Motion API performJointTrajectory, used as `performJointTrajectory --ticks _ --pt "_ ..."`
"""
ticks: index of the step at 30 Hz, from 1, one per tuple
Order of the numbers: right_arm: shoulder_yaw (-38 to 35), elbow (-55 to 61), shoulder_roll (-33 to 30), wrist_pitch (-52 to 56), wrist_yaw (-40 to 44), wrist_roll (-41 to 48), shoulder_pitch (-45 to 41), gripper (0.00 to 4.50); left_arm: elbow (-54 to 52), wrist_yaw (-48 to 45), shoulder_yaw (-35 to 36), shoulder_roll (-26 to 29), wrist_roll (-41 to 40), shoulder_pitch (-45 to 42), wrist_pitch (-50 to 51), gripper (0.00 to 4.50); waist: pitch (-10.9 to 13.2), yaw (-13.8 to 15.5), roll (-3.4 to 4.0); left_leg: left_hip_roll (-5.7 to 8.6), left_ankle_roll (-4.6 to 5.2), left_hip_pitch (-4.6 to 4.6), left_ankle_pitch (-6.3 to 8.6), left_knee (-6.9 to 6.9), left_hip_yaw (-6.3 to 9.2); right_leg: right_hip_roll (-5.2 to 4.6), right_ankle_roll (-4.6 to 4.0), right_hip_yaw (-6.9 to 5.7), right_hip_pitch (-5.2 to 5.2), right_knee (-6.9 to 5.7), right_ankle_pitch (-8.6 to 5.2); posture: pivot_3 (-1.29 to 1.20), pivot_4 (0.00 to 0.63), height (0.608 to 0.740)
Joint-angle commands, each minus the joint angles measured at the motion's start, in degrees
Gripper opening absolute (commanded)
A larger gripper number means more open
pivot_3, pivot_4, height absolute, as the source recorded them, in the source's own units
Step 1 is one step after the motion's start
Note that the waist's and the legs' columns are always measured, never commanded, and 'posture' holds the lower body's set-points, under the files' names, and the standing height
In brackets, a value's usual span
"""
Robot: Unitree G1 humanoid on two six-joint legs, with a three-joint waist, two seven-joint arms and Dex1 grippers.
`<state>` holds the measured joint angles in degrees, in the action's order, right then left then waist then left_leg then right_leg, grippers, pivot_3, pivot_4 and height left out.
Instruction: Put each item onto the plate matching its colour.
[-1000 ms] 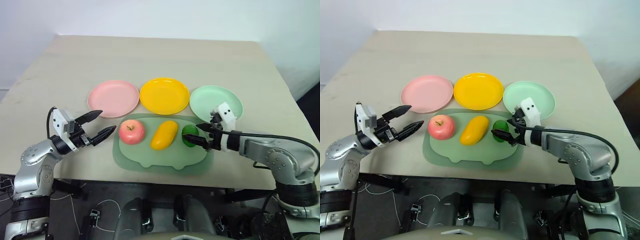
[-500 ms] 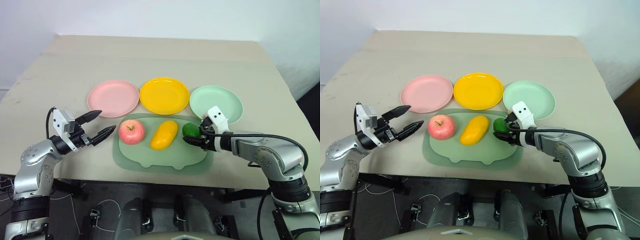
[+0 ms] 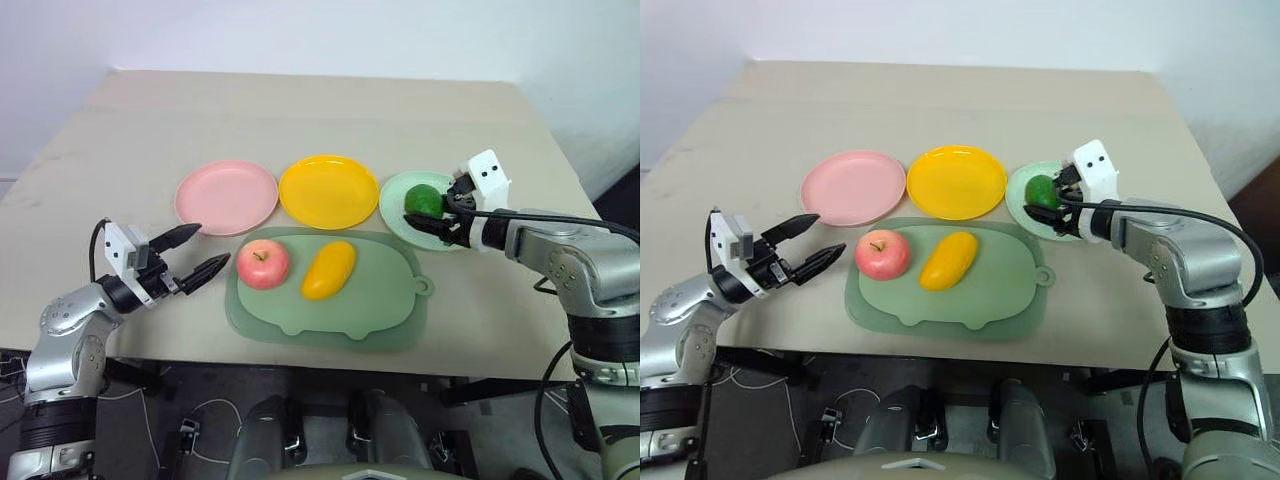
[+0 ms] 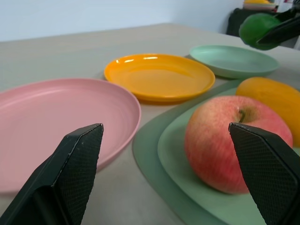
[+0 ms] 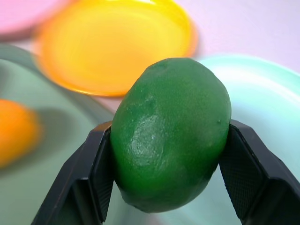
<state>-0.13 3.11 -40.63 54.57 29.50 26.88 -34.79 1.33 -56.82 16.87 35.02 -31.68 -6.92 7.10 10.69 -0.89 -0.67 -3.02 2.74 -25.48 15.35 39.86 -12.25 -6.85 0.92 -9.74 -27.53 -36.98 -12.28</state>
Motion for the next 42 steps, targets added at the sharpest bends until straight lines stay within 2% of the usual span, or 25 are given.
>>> performJointTrajectory --ticks 1,5,9,11,12,14,17,22,28,31,35,39,42 --pt "1.8 -6.8 0.9 -6.0 1.6 -4.6 -3.6 2.81 -2.8 0.3 1.7 0.8 -0.3 0.4 -0.8 4.5 0.0 -0.2 0.02 0.0 0.0 0.0 0.0 0.0 -0.02 0.0 0.01 0.01 -0.01 -0.02 0.01 0.0 0.15 0.696" --pt "3.2 -18.9 4.1 -11.5 1.1 -9.2 -7.4 2.81 -3.3 0.4 2.3 1.2 -0.4 1.3 -0.8 4.5 0.0 -0.4 0.02 -0.02 -0.01 0.0 -0.01 0.0 -0.06 0.02 0.13 0.02 -0.05 -0.08 0.08 0.0 0.15 0.696" --pt "2.8 -22.3 5.5 -13.2 1.4 -11.2 -8.8 2.81 -3.4 0.4 2.7 1.4 -0.7 1.8 -0.9 4.5 0.0 -0.3 0.03 -0.03 -0.01 -0.02 -0.01 -0.01 -0.07 0.02 0.18 0.03 -0.11 -0.14 0.07 0.0 0.15 0.696" --pt "2.5 -21.9 5.7 -13.4 2.1 -11.4 -8.9 3.53 -3.4 0.2 3.0 1.5 -0.9 2.2 -1.1 4.5 0.0 -0.2 0.03 -0.03 -0.02 -0.02 -0.02 0.0 -0.07 0.01 0.19 0.03 -0.11 -0.17 0.07 0.0 0.15 0.696" --pt "2.2 -22.0 5.7 -13.2 1.9 -11.7 -9.0 3.7 -3.4 0.2 3.1 1.5 -0.9 2.3 -1.1 4.5 0.0 -0.3 0.03 -0.03 -0.02 -0.02 -0.02 0.01 -0.06 0.0 0.18 0.03 -0.11 -0.17 0.07 0.0 0.15 0.696" --pt "2.2 -21.6 5.5 -13.0 1.8 -12.4 -9.2 4.36 -3.3 -0.1 3.2 1.6 -0.9 2.5 -1.1 4.5 0.0 -0.3 0.03 -0.03 -0.02 -0.02 -0.01 0.02 -0.07 -0.01 0.17 0.04 -0.11 -0.16 0.06 0.0 0.15 0.696" --pt "2.1 -17.6 3.9 -11.4 2.7 -12.8 -8.3 4.44 -3.1 -0.4 3.5 1.7 -0.8 2.5 -1.2 4.5 0.0 -0.3 0.05 -0.03 -0.02 -0.02 -0.01 0.02 -0.06 -0.02 0.14 0.04 -0.12 -0.17 0.04 0.0 0.15 0.696" --pt "-2.6 -6.1 0.2 -4.1 4.0 -9.4 -5.1 4.44 -2.3 -1.0 3.9 1.8 -0.7 2.4 -1.6 4.5 0.0 -0.1 0.08 -0.03 -0.02 -0.21 -0.01 0.02 -0.06 -0.03 0.17 0.05 -0.32 -0.18 0.06 0.0 0.15 0.696" --pt "-6.4 6.4 0.5 8.5 3.3 -3.7 -1.8 4.44 -0.7 -1.7 3.6 1.6 -0.5 1.8 -2.3 4.5 0.0 -0.3 0.07 -0.05 -0.03 -0.22 -0.01 0.02 -0.06 -0.02 0.11 0.06 -0.34 -0.18 0.03 0.0 0.15 0.696" --pt "-9.0 13.1 5.1 20.6 1.3 2.0 -3.1 4.44 0.5 -2.3 3.1 1.5 -0.3 0.8 -2.8 4.5 0.0 -0.3 0.08 -0.05 -0.03 -0.24 -0.02 0.02 -0.06 -0.02 0.05 0.07 -0.39 -0.2 0.0 0.0 0.15 0.696" --pt "-13.0 19.1 15.0 35.4 -2.5 5.7 -6.0 4.44 1.9 -2.6 2.4 1.4 0.0 -0.8 -3.1 4.5 0.0 -0.3 0.09 -0.1 -0.04 -0.26 -0.03 0.03 -0.06 0.01 0.11 0.07 -0.42 -0.23 0.06 0.0 0.15 0.696" --pt "-15.2 19.6 23.3 37.9 -7.8 10.4 -6.3 4.44 2.3 -2.7 1.5 1.0 0.3 -2.1 -2.9 4.5 0.0 0.0 0.06 -0.06 -0.04 -0.4 -0.02 0.04 -0.06 0.0 0.14 0.06 -0.48 -0.2 0.09 0.0 0.15 0.696" --pt "-13.8 20.2 25.3 37.9 -11.4 12.7 -5.1 4.44 2.3 -2.6 1.1 0.9 0.5 -2.7 -2.7 4.5 0.0 -0.1 0.07 -0.04 -0.05 -0.64 -0.03 0.07 -0.07 0.0 0.12 0.06 -0.68 -0.22 0.12 0.0 0.15 0.696"
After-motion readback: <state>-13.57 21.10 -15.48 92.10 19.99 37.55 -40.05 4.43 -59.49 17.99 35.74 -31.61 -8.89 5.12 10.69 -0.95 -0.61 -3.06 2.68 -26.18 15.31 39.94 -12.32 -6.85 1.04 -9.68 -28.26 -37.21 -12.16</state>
